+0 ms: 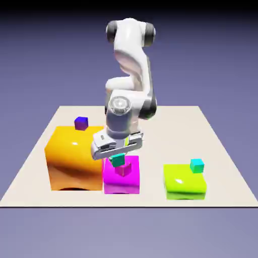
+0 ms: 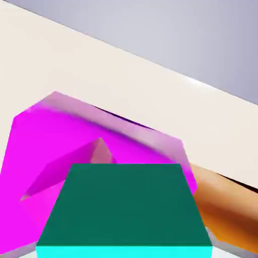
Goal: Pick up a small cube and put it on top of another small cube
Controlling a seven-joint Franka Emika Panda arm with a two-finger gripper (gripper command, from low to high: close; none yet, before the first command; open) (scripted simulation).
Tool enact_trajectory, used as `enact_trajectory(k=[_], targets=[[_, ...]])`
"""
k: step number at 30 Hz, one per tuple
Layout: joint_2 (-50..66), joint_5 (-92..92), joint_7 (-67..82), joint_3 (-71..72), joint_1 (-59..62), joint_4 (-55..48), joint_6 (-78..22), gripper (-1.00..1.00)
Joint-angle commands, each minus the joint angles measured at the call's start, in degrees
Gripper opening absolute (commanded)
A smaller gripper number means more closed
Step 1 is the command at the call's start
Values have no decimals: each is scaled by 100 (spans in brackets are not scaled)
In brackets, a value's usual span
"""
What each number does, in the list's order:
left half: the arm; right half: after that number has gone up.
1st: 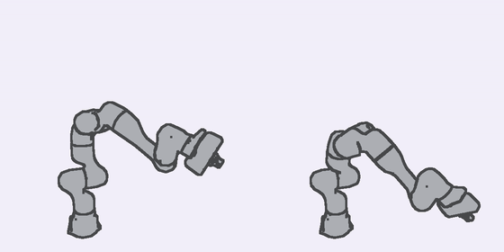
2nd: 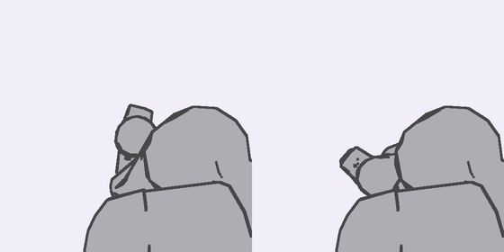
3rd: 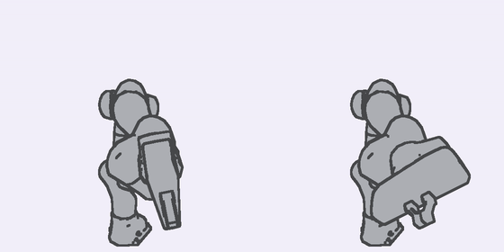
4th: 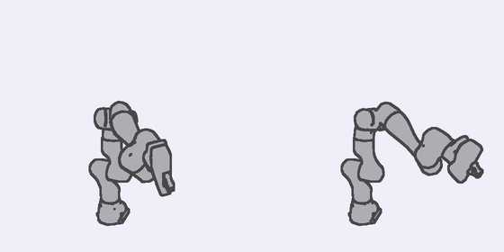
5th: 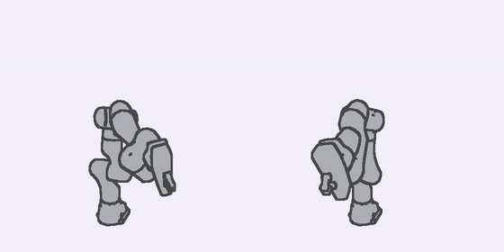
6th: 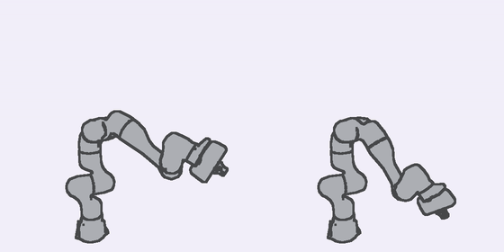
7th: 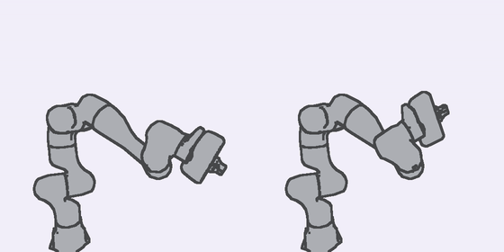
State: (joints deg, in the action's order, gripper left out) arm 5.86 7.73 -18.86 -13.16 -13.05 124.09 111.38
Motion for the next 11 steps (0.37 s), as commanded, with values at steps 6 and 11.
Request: enact_trajectory(k=[6, 11], targets=[[-60, 346, 21, 172, 86, 656, 695, -100], [-47, 348, 19, 170, 89, 676, 728, 100]])
